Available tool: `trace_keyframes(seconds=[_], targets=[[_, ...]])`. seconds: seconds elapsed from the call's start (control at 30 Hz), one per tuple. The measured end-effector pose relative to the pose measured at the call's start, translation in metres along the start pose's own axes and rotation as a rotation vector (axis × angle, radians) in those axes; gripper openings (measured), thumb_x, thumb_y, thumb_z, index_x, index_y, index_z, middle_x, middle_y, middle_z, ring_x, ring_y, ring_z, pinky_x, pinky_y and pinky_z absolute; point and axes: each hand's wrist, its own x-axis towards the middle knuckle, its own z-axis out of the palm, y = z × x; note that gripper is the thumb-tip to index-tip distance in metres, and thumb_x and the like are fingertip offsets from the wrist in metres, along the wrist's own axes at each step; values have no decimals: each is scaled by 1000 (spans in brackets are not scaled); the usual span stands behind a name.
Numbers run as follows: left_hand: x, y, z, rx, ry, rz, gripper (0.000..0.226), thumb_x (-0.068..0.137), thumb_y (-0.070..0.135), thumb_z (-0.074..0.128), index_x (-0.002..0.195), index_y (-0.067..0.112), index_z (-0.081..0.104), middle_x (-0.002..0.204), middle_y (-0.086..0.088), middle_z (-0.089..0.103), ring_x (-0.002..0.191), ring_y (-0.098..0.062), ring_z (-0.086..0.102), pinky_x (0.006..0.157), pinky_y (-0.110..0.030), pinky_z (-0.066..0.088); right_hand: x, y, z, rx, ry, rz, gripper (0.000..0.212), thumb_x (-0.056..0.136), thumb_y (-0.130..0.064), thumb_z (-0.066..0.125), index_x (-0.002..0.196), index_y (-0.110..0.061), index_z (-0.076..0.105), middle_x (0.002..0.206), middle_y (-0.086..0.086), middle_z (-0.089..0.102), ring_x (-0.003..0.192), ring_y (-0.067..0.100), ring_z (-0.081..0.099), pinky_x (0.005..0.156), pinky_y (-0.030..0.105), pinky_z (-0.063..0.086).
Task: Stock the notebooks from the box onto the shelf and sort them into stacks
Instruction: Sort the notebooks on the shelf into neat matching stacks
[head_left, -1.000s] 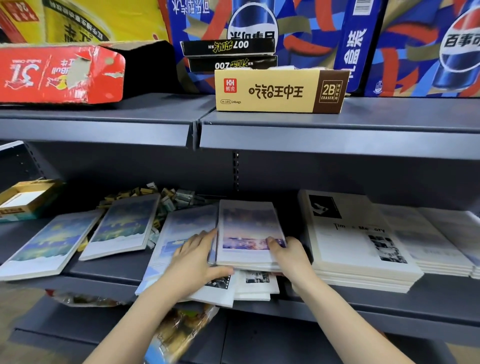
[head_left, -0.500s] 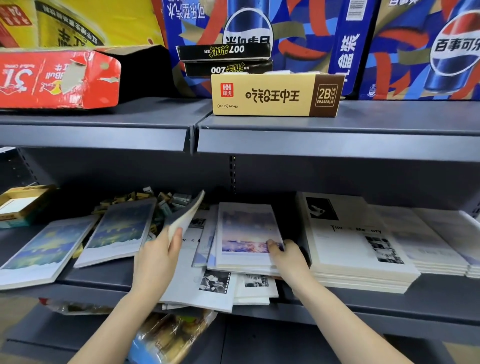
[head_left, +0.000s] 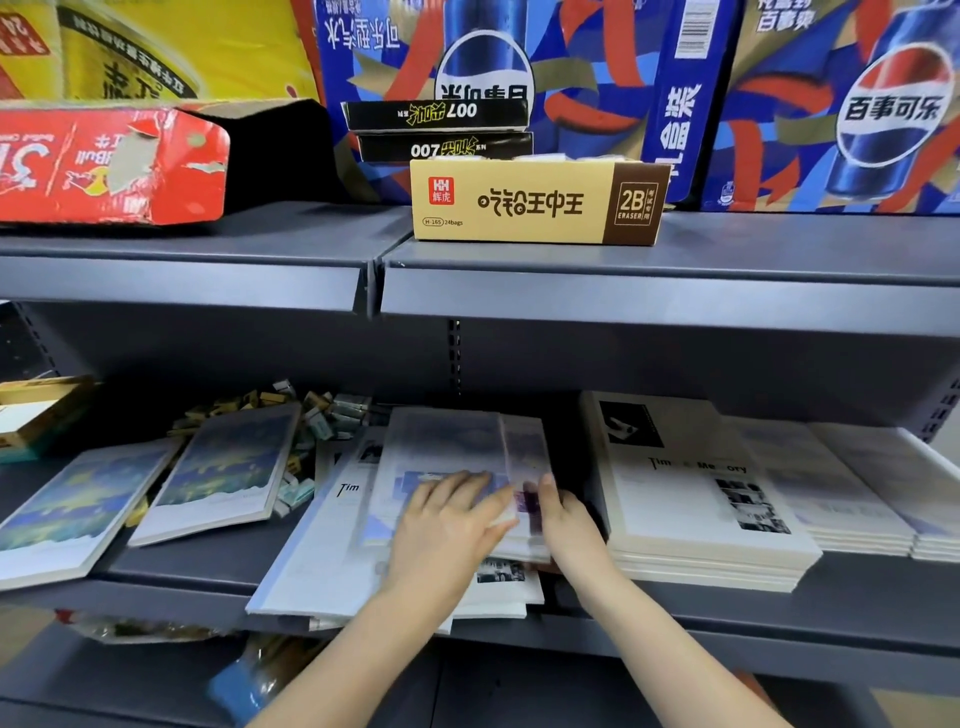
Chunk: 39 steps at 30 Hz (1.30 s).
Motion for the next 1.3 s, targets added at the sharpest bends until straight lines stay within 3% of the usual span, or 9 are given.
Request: trace_keyframes(seconds=[0.23,0.37,0.47,0.6,0.73,0.9,0.97,1.07,1.3], targets=[[15,23,1,-40,-175,127,73,67,73,23,111,33,66,129,11,56,128,-12,42,102,-30,19,-3,-7,-9,143,-137,64,42,94,-50,44,105,-13,60,83,1,63,72,11,60,60,24,49],[12,6,-10,-534,35,-174,63,75,67,30,101,28,72,113,15,63,117,-10,46,102,-35,33,0,0,-8,209,-202,40,17,95,-36,50,95,-21,58,81,-3,66,72,10,61,67,26,52],[7,-25,-16,-459,225,-492,40,92,44,40,114,20,63,116,1,62,114,-22,49,96,-38,38,1,4,-7,239,-203,65,21,95,-36,50,105,-19,56,98,5,68,82,17,63,70,30,56],[9,-57,-16,-725,38,-866,46,97,34,41,134,6,41,127,-16,53,109,-32,52,84,-38,48,4,0,-7,173,-203,60,23,96,-37,47,106,-17,54,84,3,59,70,14,54,61,22,50],[14,-61,-16,-1025,-29,-1007,46,96,35,45,133,8,43,122,-12,55,104,-29,54,84,-40,50,8,-7,-7,32,-182,-5,24,97,-35,45,95,-13,54,69,-2,52,59,10,49,46,14,39],[23,-58,-19,-1147,-165,-1092,44,89,43,58,114,8,48,111,-8,55,69,-20,47,56,-28,36,14,-5,5,-137,-122,5,28,93,-47,40,89,-22,52,113,10,49,117,28,43,83,28,36],[24,-57,-16,-1140,-201,-1098,46,85,47,62,110,12,46,114,-7,49,73,-15,45,66,-31,39,15,-3,9,-82,-112,-32,25,92,-46,43,88,-23,52,100,6,57,115,29,49,84,32,41],[25,-58,-14,-1165,-209,-1104,62,82,51,63,124,9,44,136,-10,43,117,-29,46,93,-40,39,16,-2,9,-66,-94,-46,30,83,-53,49,79,-25,58,78,1,62,102,31,58,80,35,48],[29,-65,-17,-1259,-355,-1004,99,62,60,75,141,14,37,148,-6,36,138,-25,30,113,-45,24,16,-8,-1,-50,-78,-39,23,87,-43,56,92,-22,61,105,4,47,112,19,40,87,29,43]])
